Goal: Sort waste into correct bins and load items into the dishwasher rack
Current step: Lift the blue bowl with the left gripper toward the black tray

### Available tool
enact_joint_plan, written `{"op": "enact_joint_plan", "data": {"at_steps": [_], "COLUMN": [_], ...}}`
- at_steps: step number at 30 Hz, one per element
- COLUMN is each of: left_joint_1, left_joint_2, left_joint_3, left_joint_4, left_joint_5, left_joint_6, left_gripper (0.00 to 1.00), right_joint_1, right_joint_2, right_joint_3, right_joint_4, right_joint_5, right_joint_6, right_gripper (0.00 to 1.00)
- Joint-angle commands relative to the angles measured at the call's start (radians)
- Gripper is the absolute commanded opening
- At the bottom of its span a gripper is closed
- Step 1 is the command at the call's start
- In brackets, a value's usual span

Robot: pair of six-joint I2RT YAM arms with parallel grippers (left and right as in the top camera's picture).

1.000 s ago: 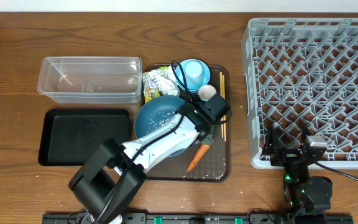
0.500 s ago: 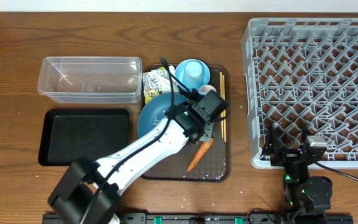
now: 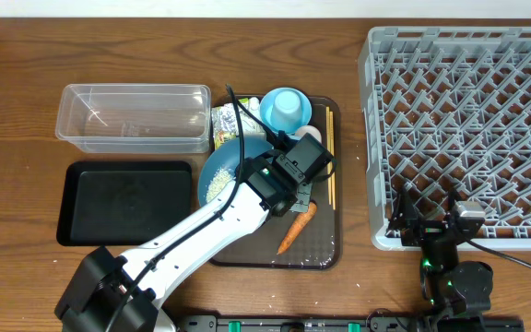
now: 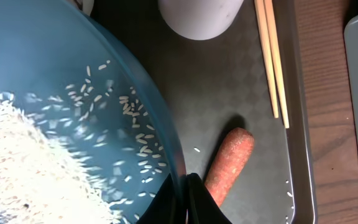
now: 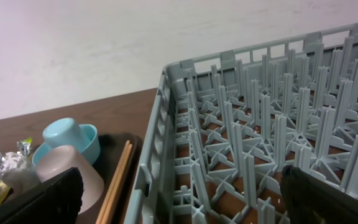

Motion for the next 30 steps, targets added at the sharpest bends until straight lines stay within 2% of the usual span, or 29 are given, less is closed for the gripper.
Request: {"op": "enact_joint_plan", "data": {"at_steps": [1, 14, 23, 30], "left_joint_1": [0.003, 0.003, 0.006, 0.029], "left_joint_2": [-0.021, -0.035, -0.158, -0.237], "left_joint_3": [0.001, 0.049, 0.051, 0.051], "left_joint_4": [-0.010, -0.093, -0.092, -0.104], "left_joint_5": [-0.035, -0.039, -0.040, -0.106], "left_joint_6": [0.003, 0.006, 0.013, 0.029], "left_gripper": [0.06, 0.06, 0.06, 0.06], "right_joint_1": [0.008, 0.008, 0.008, 0.008], "right_joint_2": [-0.004, -0.004, -0.004, -0.004], "right_joint_3": [-0.003, -0.003, -0.003, -0.003], "right_joint_4": [-0.002, -0.002, -0.002, -0.002], "right_joint_5": [0.010, 0.010, 0.010, 0.010], "right_joint_6": [-0.013, -0.013, -0.013, -0.013], "right_gripper": [0.99, 0.99, 0.99, 0.99]}}
